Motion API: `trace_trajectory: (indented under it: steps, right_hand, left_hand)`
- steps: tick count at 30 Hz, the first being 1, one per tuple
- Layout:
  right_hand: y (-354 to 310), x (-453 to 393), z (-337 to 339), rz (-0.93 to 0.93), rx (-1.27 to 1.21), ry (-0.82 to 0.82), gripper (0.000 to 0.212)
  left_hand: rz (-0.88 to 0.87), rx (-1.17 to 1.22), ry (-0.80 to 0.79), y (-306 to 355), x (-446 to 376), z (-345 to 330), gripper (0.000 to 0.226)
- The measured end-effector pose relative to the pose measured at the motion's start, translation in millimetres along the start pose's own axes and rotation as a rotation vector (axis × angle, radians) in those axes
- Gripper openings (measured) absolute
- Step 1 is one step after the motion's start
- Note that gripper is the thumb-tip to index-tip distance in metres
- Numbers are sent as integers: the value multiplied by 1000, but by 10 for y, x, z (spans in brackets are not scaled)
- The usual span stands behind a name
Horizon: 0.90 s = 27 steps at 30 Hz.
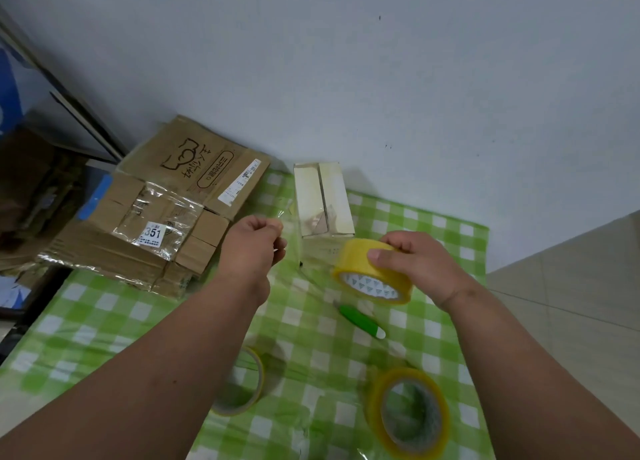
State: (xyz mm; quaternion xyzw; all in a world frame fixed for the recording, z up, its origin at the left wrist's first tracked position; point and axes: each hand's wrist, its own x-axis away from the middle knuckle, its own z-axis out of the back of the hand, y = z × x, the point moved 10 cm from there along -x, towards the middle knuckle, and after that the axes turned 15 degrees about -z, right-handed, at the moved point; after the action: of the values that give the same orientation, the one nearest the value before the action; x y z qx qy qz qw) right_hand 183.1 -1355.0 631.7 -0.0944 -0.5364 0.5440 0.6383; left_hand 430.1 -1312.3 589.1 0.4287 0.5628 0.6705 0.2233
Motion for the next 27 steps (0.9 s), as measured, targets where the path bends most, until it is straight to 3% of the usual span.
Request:
trace_trajectory:
  steps: [12,27]
  right_hand:
    - [-96,-282,666,-18,99,128,26]
    - [-132,-590,710,-32,270,174,26]
  left_hand:
    - [106,71,129,-160,-46,70,8]
    - [127,114,202,-277,109,43,7]
